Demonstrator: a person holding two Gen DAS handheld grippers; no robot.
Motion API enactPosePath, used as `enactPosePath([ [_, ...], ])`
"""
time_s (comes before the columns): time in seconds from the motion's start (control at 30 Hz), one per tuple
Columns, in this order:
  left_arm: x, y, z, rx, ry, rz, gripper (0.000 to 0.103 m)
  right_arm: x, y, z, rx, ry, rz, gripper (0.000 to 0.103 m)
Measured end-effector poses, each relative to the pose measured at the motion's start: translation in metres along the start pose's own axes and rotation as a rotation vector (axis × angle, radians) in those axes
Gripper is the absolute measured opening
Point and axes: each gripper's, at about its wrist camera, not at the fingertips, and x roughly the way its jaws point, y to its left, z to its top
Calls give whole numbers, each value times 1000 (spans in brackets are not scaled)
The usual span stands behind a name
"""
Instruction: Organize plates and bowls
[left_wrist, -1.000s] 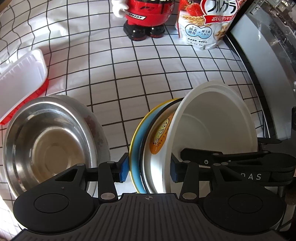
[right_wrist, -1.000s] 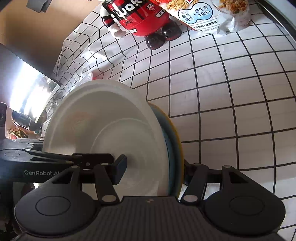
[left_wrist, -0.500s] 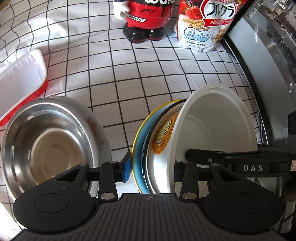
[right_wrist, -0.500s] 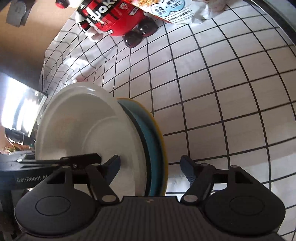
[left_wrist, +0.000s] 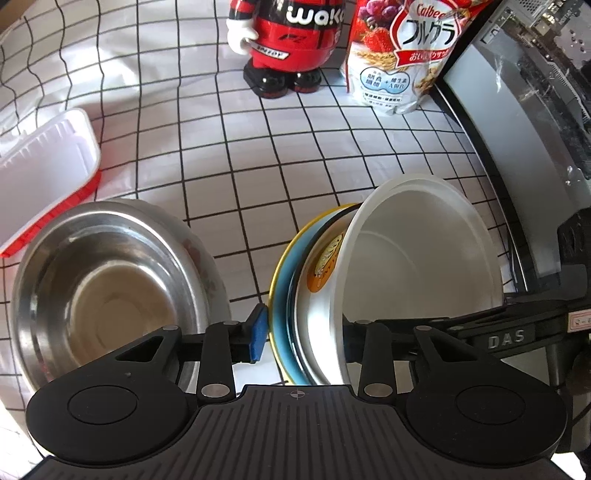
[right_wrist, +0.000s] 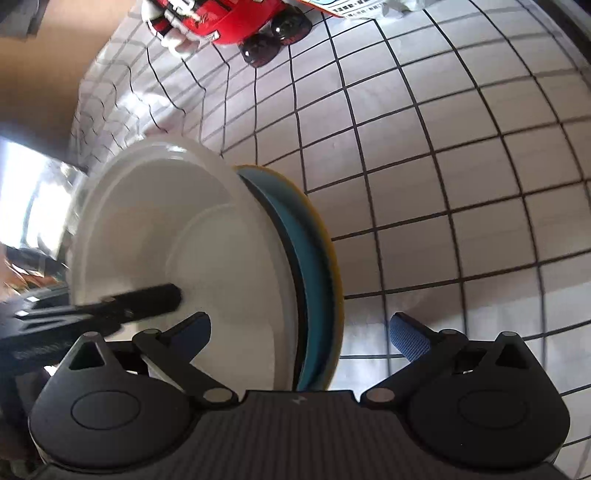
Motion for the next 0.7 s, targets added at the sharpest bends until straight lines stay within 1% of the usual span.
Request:
enactPosePath([
  [0.03, -1, 1, -1, 1, -6, -4, 38, -1, 4, 0, -22, -8, -52, 103],
  [0.13, -3, 2, -3, 0, -19, -13, 39, -4, 13, -3, -72, -82, -212, 103],
  [0.17, -3, 2, -4, 2, -23, -13, 39, -5, 16, -4, -89, -98, -242, 103],
  [0.33, -5, 5, -5, 8, -36, -27, 39, -6, 31, -3, -117, -92, -339, 103],
  [0.57, -4, 11, -8, 16, -68, -64, 41, -2, 69, -9, -283, -93, -550, 103],
  [0.63, -4, 13, -9, 13, -72, -77, 41, 0, 77, -10, -327, -92, -599, 103],
  [0.7, -4, 14, -8, 10, -69, -83, 42, 1, 80, -11, -346, -92, -627, 103],
])
